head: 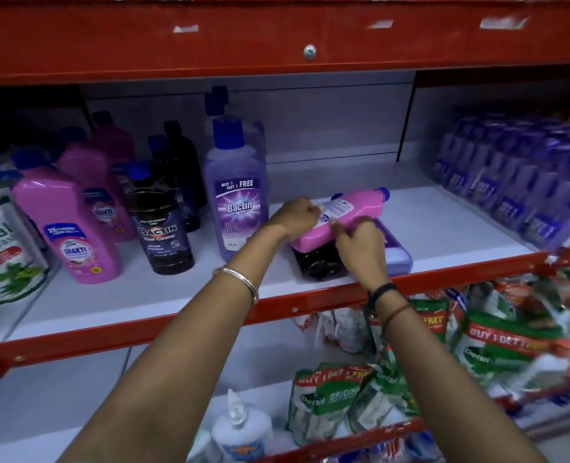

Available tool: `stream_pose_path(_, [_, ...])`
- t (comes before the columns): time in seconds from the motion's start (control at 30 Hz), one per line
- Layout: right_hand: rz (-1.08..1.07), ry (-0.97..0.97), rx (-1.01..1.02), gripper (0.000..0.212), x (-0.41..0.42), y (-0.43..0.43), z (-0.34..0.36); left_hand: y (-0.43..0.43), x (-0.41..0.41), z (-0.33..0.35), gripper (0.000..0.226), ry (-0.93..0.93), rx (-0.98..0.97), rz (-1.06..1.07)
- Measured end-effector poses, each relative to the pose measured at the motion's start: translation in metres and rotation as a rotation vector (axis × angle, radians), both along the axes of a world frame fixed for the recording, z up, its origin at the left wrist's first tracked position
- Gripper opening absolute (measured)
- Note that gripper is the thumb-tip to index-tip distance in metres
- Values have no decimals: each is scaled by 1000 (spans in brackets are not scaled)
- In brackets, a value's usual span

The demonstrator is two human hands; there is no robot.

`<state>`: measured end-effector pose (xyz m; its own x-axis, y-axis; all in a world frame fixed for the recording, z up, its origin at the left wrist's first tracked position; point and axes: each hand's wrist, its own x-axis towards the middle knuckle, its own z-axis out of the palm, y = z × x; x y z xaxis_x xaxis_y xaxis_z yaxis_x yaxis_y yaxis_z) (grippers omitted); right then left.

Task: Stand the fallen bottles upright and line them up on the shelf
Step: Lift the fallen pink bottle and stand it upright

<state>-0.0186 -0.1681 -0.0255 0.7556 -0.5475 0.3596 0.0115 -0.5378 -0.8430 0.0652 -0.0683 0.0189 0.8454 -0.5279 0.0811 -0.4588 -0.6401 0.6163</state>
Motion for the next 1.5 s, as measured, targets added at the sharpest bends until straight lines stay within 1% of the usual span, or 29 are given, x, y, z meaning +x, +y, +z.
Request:
stream_pose_path(0.1, [64,-1,133,29,2,-10,-5,5,-1,-6,29,38,-79,26])
stream_pose_path(0.17, [135,-49,219,30,-4,-8,-1,15,-7,-10,31,27,-199,49])
stream_pose_path(0.27, [222,-182,326,34,-14,8,7,39,-24,-11,41,36,-409,42])
stream_pose_path(0.33, [268,-253,365,35,-22,24,12,60,-40,-9,44,60,-547,10])
stream_pose_path(0.4, [312,-279,377,35,-28,43,15,81,-54,-8,41,63,-668,-32])
stream_pose_path(0.5, [383,-291,389,40,-36,82,17,122,-65,-10,39,32,-771,-15])
stream_pose_path(0.6, [447,-316,401,41,-34,124,13,168,-69,-17,45,-31,-800,47])
stream_pose_path(0.83, [580,-317,419,43,-6,224,6,266,-67,-32,34,-179,-846,190])
stream_pose_path(0.97, [672,-276,428,42,14,275,-1,317,-55,-42,34,-239,-853,286])
stream_pose_path(1.0, [683,-269,428,43,19,286,-3,326,-52,-44,38,-249,-853,302])
stream_pose_path(1.07, [695,-250,417,44,28,303,-5,343,-44,-50,48,-245,-855,329])
stream_pose_path(1.2, [713,-218,382,44,38,325,-11,364,-34,-63,49,-222,-863,349])
stream_pose_path(1.27, [711,-213,363,44,42,328,-15,369,-31,-67,46,-210,-877,334])
stream_pose_path(1.33, [685,-207,323,44,44,328,-18,371,-28,-68,36,-189,-888,347])
stream_pose_path(1.4, [595,-227,289,37,46,327,-22,371,-26,-68,23,-154,-949,389])
stream_pose_path(1.47, [516,-259,273,27,46,328,-25,370,-24,-67,22,-109,-1017,428])
stream_pose_path(1.5, [505,-265,267,23,45,328,-27,370,-22,-67,23,-86,-1020,445])
